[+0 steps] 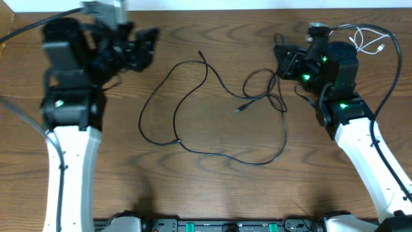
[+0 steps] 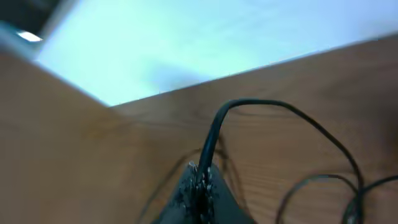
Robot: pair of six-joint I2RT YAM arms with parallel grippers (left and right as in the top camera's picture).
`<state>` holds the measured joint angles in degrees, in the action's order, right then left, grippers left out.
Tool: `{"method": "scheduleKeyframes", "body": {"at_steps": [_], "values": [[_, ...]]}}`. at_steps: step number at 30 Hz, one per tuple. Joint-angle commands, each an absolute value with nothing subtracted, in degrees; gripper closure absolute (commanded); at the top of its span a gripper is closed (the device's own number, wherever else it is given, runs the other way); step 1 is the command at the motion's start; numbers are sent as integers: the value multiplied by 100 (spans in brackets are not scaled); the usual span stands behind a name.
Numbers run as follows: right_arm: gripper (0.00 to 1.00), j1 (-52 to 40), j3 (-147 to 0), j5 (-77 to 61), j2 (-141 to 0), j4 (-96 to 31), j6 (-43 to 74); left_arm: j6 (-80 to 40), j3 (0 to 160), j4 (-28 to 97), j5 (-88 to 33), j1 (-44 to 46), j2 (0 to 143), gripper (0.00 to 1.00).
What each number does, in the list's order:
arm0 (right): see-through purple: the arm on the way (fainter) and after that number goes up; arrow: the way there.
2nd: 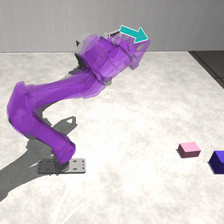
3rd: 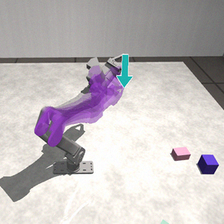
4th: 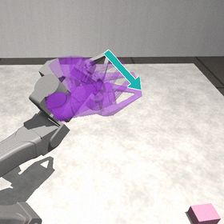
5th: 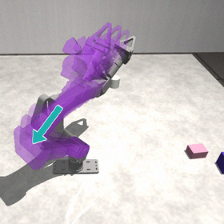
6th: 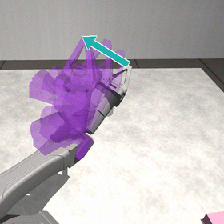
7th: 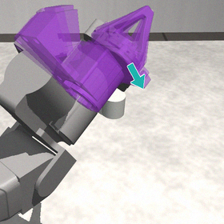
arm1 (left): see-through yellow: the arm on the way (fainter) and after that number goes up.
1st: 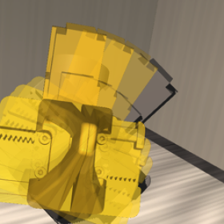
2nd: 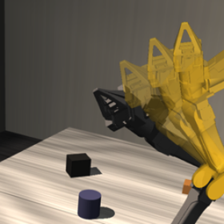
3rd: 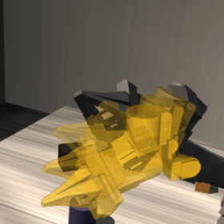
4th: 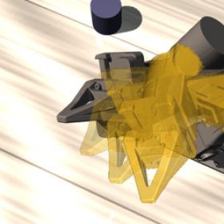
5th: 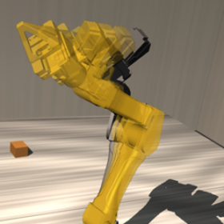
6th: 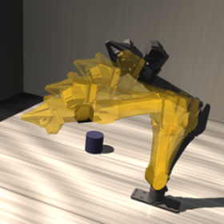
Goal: Untangle cables
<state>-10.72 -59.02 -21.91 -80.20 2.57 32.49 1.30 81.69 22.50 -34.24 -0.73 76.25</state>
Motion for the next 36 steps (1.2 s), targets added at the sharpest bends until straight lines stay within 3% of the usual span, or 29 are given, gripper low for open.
{"method": "scheduleKeyframes", "body": {"at_steps": [1,14,28,36], "values": [[99,-1092,-6276,-3138,-7902,484,3465,294,8357,2263,-3800,285,7826,37],[99,-1092,-6866,-3732,-6873,1031,3579,296,8357,2169,-4209,1081,8503,36],[99,-1098,-7240,-4051,-6772,1352,4132,489,8357,2209,-3931,2005,8838,31],[99,-1092,-7240,-4130,-6648,1643,4244,489,8357,2167,-3918,2097,9168,36]]}}
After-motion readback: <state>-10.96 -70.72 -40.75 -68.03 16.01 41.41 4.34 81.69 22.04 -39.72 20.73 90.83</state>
